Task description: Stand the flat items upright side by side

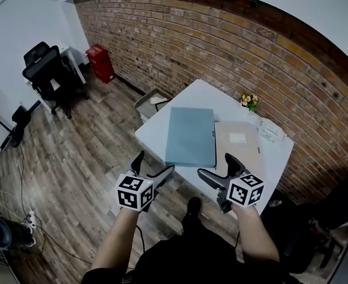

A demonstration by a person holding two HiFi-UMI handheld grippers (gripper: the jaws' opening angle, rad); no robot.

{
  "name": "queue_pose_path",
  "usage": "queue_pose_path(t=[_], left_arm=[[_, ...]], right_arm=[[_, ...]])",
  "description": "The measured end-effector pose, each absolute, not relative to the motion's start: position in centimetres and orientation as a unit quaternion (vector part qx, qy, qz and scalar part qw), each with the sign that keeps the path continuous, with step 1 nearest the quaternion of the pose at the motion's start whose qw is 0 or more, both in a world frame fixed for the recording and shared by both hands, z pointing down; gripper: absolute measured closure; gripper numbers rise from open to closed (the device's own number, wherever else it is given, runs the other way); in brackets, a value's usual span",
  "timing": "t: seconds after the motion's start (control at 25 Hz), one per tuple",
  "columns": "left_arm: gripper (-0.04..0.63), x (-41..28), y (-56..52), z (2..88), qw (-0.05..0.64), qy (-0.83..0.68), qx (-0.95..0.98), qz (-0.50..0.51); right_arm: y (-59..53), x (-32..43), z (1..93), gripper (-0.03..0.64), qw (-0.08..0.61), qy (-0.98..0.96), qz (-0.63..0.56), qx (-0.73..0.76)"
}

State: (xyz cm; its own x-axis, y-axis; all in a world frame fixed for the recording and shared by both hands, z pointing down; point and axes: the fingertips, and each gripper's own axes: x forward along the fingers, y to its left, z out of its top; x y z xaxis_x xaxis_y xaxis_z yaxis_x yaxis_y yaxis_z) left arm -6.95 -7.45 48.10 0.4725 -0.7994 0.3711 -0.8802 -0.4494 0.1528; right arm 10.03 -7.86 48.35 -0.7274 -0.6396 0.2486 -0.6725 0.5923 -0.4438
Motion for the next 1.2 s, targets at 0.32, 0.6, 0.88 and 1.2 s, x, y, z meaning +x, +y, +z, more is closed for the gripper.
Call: queue_pose_path(t=[0.32,0.6,0.88,1.2], left_arm=[[0.086,-4.8,-17.6,52.0,0.205,-0.49,0.832,0.16],[0.084,-4.4,-22.0,54.8,0.229,-0.477,0.828,0.185],[0.086,-6.3,-23.1,56.7,0.25,-0.45,0.837,0.183],[0.086,-7.8,-24.0,59.2,0.266,-0.388,0.861,0.192]], right_arm=[[-17.9,11.4,52.9,0.031,0.052,-0.88,0.306,0.359],[-22.0,10.4,56.7,0.031,0.084,-0.872,0.338,0.344],[-22.5,8.9,58.4,0.032,0.124,-0.85,0.351,0.371],[-23.3,8.4,61.1,0.032,0.155,-0.806,0.373,0.432]])
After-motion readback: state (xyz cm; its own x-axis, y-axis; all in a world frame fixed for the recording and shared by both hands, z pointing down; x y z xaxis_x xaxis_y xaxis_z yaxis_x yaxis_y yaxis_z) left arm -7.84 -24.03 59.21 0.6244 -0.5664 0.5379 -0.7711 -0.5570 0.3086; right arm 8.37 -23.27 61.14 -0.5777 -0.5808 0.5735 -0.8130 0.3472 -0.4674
